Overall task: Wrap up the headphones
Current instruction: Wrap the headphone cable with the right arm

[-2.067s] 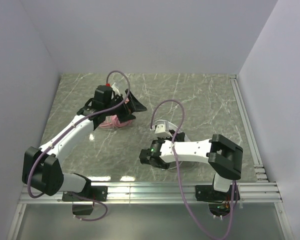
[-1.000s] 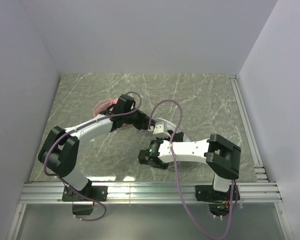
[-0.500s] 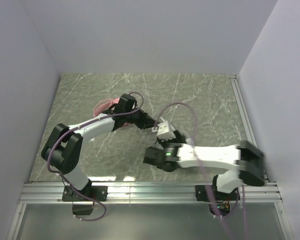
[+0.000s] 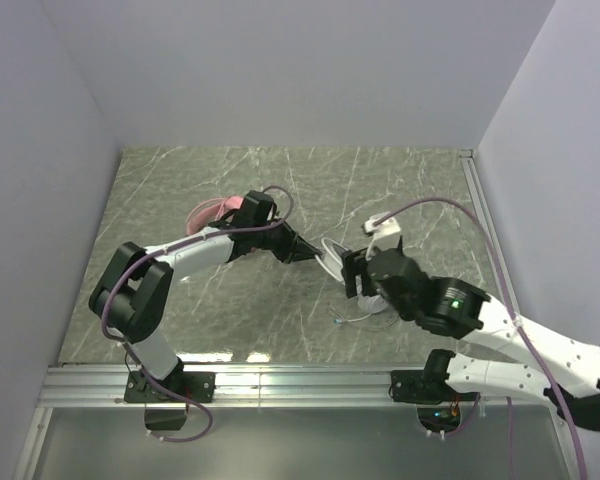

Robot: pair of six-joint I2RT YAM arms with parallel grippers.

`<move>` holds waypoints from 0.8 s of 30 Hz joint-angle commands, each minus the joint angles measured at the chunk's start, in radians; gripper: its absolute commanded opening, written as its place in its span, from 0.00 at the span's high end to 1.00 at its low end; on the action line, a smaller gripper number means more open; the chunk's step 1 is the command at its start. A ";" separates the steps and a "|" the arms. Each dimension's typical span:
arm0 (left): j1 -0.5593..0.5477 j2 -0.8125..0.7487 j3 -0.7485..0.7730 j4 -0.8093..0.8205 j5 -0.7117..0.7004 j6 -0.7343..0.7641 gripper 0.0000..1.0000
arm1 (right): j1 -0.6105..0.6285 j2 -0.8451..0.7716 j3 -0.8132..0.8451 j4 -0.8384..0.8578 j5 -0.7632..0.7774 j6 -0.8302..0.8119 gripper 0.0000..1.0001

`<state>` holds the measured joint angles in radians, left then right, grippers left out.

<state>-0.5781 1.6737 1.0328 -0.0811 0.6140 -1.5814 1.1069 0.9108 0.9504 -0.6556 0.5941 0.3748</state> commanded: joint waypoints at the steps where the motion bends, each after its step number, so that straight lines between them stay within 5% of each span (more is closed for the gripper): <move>1: 0.001 0.021 0.024 -0.006 -0.007 0.119 0.99 | -0.105 -0.062 -0.005 0.039 -0.171 -0.033 0.20; 16: 0.098 0.109 0.150 -0.271 0.070 0.533 0.99 | -0.819 -0.024 -0.176 0.125 -0.690 0.097 0.31; 24: 0.130 0.167 0.256 -0.439 0.029 0.736 0.99 | -0.857 -0.001 -0.328 0.157 -0.596 0.265 0.36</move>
<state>-0.4625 1.8370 1.2499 -0.4713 0.6754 -0.9768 0.2665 0.9314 0.6567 -0.5346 -0.0051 0.5529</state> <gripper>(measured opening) 0.055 0.647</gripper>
